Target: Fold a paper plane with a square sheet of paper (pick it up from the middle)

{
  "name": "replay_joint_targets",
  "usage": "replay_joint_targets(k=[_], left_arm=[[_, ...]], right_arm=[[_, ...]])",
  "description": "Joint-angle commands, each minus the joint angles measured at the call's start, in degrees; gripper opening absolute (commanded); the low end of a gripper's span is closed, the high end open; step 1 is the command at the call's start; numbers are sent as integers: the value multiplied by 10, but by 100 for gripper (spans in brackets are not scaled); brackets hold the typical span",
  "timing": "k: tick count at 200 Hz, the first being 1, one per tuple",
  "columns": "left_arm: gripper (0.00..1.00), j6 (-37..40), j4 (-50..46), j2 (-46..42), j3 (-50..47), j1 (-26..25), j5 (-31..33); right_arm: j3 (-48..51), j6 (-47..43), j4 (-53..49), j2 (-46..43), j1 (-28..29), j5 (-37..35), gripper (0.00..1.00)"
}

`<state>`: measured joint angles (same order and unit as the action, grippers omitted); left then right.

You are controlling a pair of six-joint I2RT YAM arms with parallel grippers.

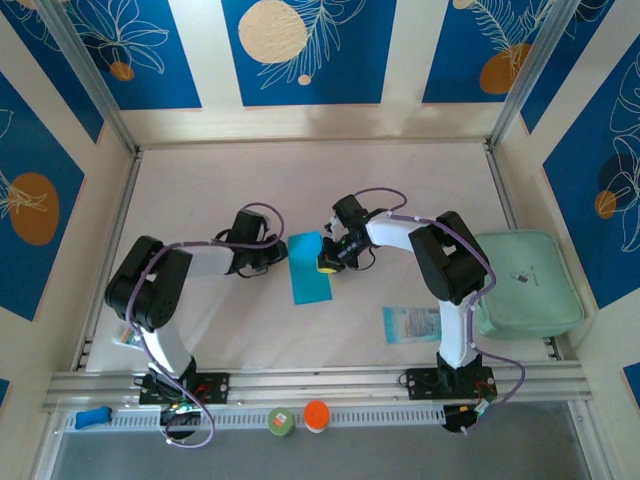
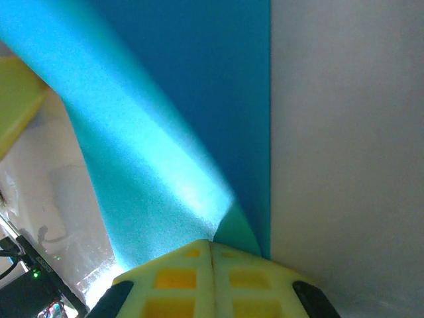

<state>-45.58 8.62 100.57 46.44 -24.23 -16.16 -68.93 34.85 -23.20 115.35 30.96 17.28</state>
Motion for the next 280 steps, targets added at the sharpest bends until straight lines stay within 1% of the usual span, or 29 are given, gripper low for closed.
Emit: replay_joint_targets(k=[1, 22, 44, 75, 112, 136, 158, 208, 217, 236, 263, 280], left_arm=[[15, 17, 5, -21, 19, 0, -34], [15, -7, 55, -16, 22, -19, -60], [16, -24, 78, 6, 35, -36, -63], [15, -28, 54, 51, 60, -39, -44], [15, -39, 48, 76, 62, -38, -27], [15, -34, 31, 79, 56, -26, -2], [15, -31, 24, 78, 46, -9, 5], [15, 18, -23, 85, 60, 38, 12], [15, 22, -27, 87, 65, 47, 5], [15, 16, -14, 82, 63, 61, -30], [16, 42, -45, 67, 80, 62, -33], [16, 39, -30, 53, 82, 59, -67]], right_arm=[[46, -11, -96, 86, -6, -220, 0], [45, -11, -96, 88, -5, -220, 0], [44, -12, -96, 91, -4, -219, 0], [43, -12, -96, 93, -5, -219, 0], [46, -15, -94, 92, -6, -222, 0], [46, -16, -94, 92, -7, -224, 0], [50, -18, -94, 90, -7, -230, 0], [53, -22, -97, 88, -7, -247, 0], [52, -24, -99, 88, -7, -248, 0], [52, -33, -103, 80, -3, -253, 0], [43, -47, -109, 78, 5, -253, 0], [37, -54, -111, 78, 12, -254, 0]])
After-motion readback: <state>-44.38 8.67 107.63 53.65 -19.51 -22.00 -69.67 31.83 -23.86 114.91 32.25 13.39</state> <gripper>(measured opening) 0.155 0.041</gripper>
